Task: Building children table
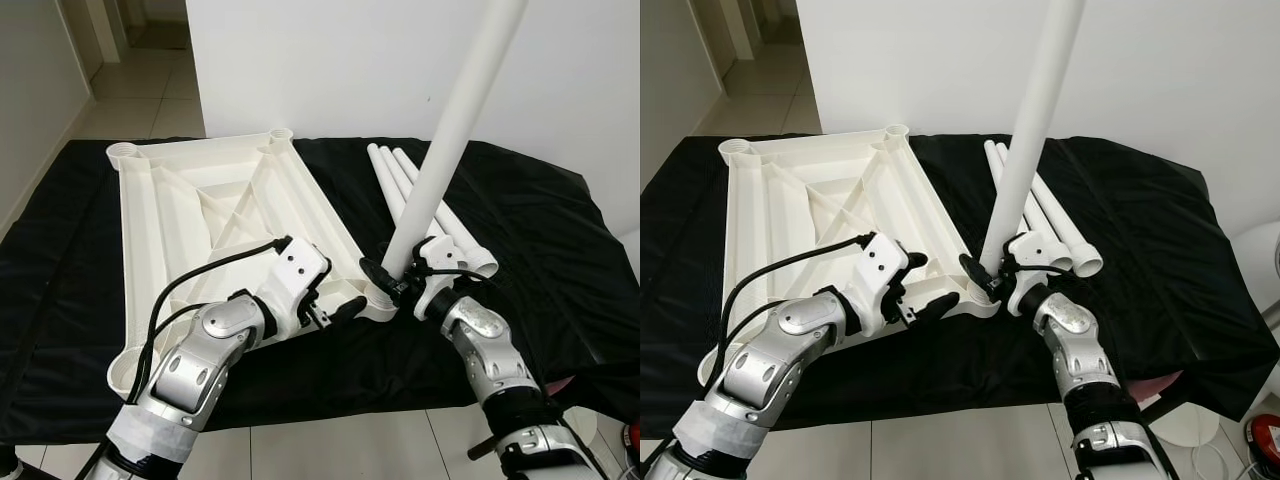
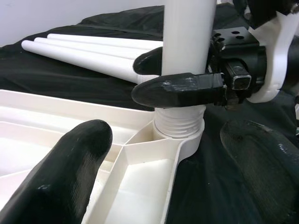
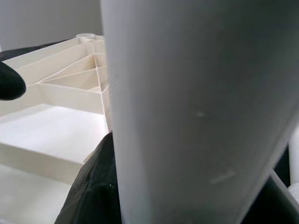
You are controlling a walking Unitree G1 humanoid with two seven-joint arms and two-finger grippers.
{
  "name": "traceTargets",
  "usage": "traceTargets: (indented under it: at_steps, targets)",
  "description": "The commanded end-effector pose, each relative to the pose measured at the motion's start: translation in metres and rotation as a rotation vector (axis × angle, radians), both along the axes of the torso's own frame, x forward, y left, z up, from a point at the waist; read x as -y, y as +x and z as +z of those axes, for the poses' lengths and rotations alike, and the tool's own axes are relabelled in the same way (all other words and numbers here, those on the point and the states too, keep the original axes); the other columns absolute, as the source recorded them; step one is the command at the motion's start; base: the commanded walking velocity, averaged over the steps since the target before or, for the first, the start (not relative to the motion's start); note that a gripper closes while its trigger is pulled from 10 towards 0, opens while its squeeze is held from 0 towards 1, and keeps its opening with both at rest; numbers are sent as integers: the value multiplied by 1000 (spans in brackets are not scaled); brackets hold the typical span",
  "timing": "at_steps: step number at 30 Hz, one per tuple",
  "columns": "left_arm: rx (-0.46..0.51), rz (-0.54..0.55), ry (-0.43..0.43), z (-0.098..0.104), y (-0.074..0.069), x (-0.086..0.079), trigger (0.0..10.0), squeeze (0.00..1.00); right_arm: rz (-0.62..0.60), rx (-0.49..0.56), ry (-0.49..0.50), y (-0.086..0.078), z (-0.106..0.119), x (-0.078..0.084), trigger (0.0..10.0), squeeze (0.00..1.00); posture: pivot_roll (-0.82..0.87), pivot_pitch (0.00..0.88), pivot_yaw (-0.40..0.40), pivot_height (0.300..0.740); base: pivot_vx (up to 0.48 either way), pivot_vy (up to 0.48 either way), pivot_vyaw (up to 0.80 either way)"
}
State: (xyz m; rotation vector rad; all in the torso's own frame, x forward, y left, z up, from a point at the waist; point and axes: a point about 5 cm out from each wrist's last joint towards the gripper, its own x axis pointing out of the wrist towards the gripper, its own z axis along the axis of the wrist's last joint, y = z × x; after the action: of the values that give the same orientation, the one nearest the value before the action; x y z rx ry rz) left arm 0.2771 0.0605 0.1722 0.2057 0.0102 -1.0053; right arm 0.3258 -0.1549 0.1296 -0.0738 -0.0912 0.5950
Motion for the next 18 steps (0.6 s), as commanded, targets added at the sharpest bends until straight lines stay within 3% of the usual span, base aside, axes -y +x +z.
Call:
traceTargets:
  at_steps: [1, 15, 18]
  targets:
    - [20, 35, 3, 3, 4, -2, 10000, 0, -101, -95, -25, -5, -21, 6, 0, 0, -57, 0, -31, 740, 0, 0, 0]
    - [22, 52, -3, 2, 3, -4, 10000, 0, -425, -155, 62, -6, -22, -10, 0, 0, -52, 0, -31, 740, 0, 0, 0]
    - [19, 63, -6, 2, 4, -6, 10000, 0, -553, -175, 79, -8, -23, -21, 0, 0, -62, 0, -24, 740, 0, 0, 0]
